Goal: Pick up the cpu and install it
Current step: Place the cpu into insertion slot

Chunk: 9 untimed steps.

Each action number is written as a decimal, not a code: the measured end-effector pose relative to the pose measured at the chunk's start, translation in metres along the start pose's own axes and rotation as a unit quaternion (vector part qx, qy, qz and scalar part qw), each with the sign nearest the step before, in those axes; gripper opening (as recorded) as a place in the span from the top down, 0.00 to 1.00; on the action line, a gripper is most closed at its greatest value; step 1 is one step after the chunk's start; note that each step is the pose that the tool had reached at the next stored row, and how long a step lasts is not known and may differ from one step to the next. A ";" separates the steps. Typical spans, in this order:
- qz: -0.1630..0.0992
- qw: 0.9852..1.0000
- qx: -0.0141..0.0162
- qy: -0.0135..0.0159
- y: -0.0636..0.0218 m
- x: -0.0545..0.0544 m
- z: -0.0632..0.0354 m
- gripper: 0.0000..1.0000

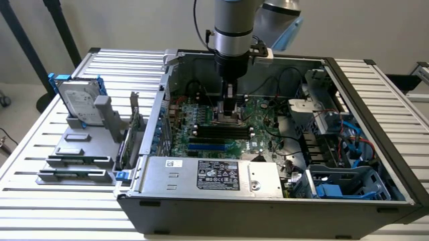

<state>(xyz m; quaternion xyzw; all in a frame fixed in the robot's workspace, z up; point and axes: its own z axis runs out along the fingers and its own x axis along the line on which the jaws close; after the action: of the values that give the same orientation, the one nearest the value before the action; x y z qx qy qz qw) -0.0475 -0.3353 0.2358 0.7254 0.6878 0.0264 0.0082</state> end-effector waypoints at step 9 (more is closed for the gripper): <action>-0.019 1.000 0.000 0.001 -0.0007 0.000 0.0140 0.45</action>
<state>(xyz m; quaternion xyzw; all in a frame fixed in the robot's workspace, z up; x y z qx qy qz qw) -0.0475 -0.3353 0.2218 0.7125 0.7011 0.0271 0.0079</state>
